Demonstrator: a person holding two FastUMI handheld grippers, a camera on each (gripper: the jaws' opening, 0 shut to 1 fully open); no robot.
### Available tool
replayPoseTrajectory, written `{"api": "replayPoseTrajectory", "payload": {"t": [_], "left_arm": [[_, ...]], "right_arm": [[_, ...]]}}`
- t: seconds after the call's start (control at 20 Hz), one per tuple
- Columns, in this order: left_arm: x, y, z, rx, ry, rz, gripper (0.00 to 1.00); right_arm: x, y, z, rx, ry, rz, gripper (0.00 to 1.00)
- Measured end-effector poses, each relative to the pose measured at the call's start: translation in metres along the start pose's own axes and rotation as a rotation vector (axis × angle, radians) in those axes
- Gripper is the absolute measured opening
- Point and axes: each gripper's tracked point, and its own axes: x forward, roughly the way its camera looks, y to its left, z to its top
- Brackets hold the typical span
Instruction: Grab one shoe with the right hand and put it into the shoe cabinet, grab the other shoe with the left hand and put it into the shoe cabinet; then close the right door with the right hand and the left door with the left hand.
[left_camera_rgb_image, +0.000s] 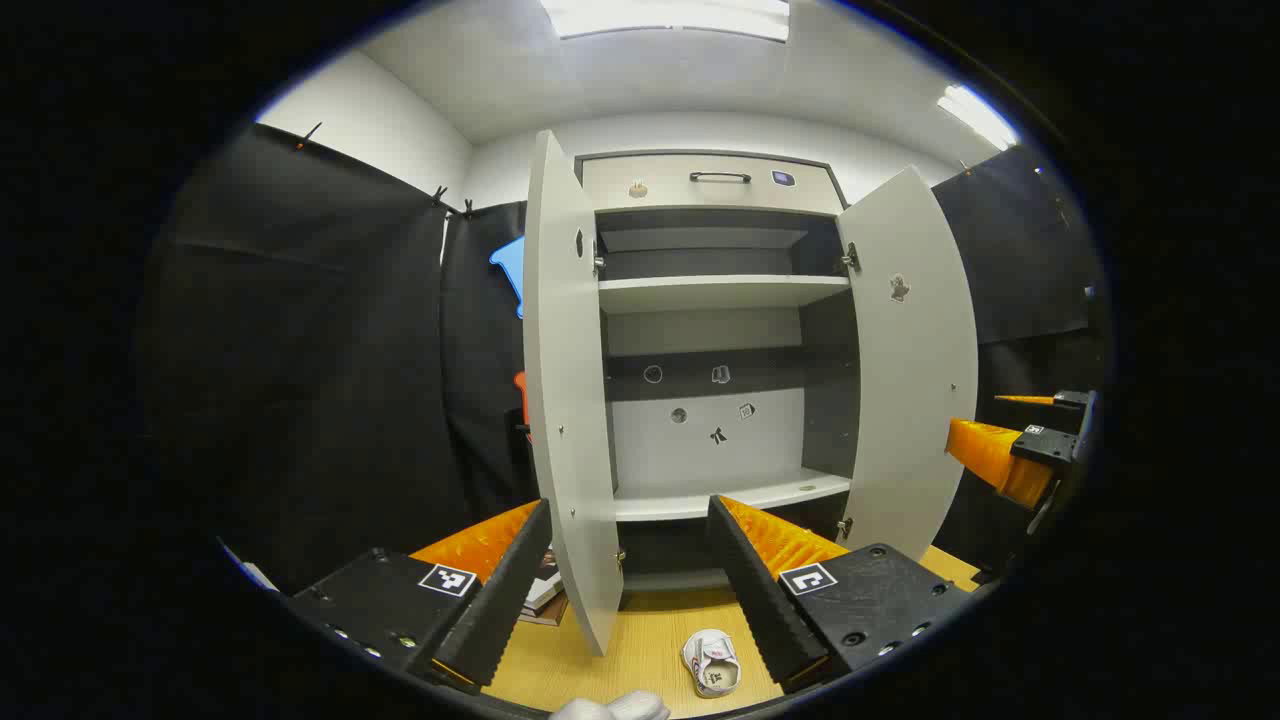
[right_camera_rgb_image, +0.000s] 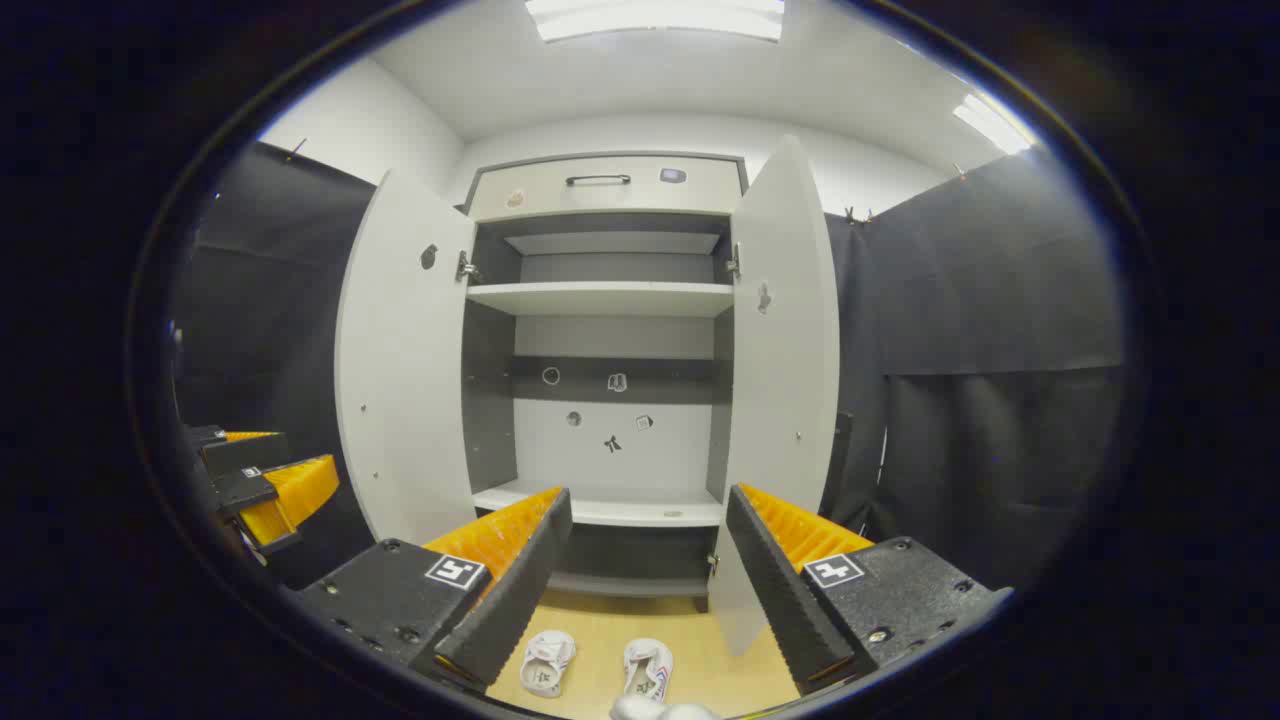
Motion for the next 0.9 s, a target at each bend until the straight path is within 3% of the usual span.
{"api": "replayPoseTrajectory", "payload": {"t": [0.6, 0.9], "left_arm": [[0.000, 0.008, -0.006, 0.008, 0.011, 0.010, 0.94], [-0.001, 0.011, -0.013, 0.018, 0.018, 0.016, 0.94]], "right_arm": [[-0.003, 0.003, -0.006, -0.013, 0.008, -0.007, 1.00], [0.003, -0.002, -0.052, -0.020, 0.061, -0.021, 1.00]]}}
